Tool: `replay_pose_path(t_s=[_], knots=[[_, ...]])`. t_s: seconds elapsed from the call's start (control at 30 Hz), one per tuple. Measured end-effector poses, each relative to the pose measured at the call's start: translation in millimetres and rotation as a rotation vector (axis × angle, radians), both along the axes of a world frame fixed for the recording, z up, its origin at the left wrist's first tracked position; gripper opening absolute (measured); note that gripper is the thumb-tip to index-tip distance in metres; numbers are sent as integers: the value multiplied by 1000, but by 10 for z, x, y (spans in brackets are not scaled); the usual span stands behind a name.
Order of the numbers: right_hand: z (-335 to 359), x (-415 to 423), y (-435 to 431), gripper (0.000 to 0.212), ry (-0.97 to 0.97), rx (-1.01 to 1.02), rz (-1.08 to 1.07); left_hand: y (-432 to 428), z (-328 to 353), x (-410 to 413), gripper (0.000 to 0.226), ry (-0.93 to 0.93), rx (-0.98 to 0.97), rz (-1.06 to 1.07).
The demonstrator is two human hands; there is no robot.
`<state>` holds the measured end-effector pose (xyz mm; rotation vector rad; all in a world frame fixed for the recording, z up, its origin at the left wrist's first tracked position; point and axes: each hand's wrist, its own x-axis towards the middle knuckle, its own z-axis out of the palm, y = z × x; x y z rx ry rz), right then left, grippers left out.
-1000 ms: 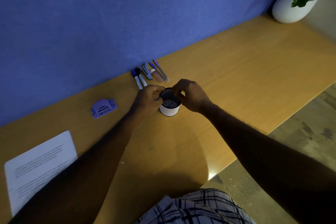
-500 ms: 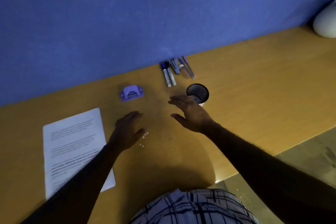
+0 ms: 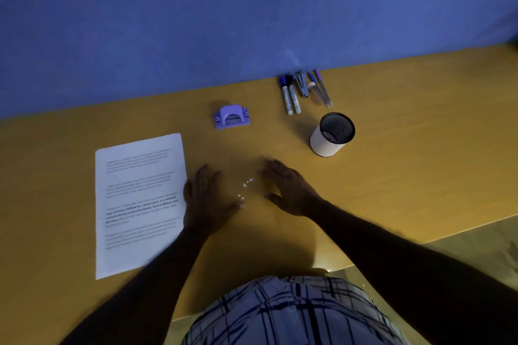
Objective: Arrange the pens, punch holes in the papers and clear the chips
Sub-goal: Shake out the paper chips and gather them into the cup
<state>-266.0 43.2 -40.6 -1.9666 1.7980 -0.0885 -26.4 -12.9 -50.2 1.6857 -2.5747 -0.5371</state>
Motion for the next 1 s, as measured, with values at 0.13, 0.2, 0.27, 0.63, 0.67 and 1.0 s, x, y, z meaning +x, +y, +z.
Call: replay_pose_path(t_s=[0.13, 0.2, 0.27, 0.63, 0.67, 1.0], knots=[[-68, 50, 39, 73, 6, 5, -15, -9, -69, -140, 119, -50, 36, 144], [-101, 59, 52, 72, 9, 1, -27, -29, -93, -167, 122, -54, 49, 196], [-121, 72, 59, 72, 9, -1, -30, -53, -114, -171, 126, -41, 48, 220], [-123, 206, 25, 71, -6, -70, 24, -189, -24, -192, 128, -67, 101, 238], [-123, 225, 21, 71, 8, -78, 47, -193, -16, -186, 128, -83, 92, 233], [-295, 438, 192, 71, 173, -93, 199, -227, 2, -174, 131, -124, 99, 247]])
